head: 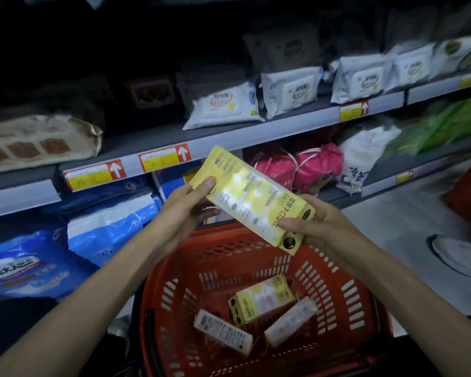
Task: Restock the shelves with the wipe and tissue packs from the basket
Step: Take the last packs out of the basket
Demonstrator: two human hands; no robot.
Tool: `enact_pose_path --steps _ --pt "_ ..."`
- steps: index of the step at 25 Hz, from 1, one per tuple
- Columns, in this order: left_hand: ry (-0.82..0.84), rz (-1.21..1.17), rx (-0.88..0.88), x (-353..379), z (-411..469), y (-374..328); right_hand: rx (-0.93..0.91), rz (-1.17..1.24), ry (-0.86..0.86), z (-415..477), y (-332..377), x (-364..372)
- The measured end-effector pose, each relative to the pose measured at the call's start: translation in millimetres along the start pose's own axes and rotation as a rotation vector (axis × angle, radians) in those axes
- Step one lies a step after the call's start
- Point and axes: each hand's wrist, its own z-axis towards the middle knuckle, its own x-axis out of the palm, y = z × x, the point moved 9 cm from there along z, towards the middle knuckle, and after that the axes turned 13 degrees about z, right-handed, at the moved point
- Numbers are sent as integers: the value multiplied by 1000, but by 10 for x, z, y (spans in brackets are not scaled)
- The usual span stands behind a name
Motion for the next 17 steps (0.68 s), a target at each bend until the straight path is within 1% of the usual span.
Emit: enact_pose_path --steps 2,3,8,10,12,15,17 --pt "-38 -82 67 30 -33 -197 -141 -19 -55 -130 246 82" --pt "-62 -78 111 31 -56 -329 -203 -12 -87 -187 360 113" --pt "-166 136 287 99 -196 -1019 -441 31 -222 -407 925 136" --pt "-162 164 371 210 -250 -1319 -500 42 -268 -501 1142 104" --pt "-121 190 454 341 -316 -1632 -551 80 -313 -605 1367 79" --pt "-97 343 580 487 -433 -2131 -631 107 -346 -733 1746 93" --pt "-128 414 624 505 -473 -2431 -685 101 -353 -801 1992 154"
